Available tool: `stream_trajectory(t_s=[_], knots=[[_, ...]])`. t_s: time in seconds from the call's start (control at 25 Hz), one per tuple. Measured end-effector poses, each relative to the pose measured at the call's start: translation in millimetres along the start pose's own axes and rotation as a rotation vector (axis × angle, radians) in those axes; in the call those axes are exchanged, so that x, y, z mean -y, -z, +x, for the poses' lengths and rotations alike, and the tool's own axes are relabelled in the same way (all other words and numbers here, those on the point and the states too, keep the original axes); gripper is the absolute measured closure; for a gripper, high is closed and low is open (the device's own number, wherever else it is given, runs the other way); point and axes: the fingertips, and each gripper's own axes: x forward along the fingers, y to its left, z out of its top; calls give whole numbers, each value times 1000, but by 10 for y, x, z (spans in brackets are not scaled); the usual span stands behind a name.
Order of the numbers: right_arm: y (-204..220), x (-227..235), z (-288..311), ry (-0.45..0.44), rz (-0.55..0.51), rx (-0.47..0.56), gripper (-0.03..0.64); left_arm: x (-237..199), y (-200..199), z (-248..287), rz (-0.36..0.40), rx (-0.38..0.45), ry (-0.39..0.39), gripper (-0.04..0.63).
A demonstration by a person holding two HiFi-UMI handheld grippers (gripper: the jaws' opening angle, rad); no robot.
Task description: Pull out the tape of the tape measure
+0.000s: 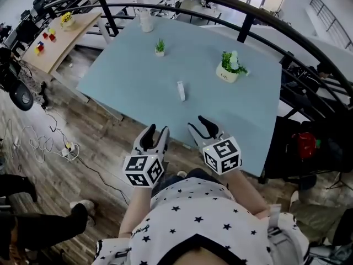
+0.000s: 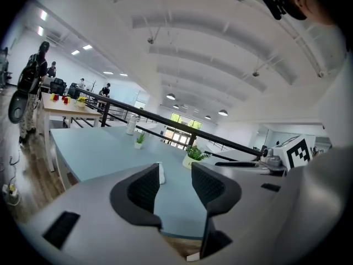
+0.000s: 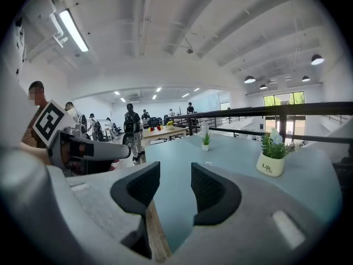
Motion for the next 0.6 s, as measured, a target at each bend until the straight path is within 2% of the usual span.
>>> stream_trajectory(t_s=[0.36,0.6], knots=[[-17,195,276,10,2,-9,457,-228,-71,293,4,-22,-16,433],[-35,397,570,48,5,-32,457,-418,-199,634,17,-36,16,433]])
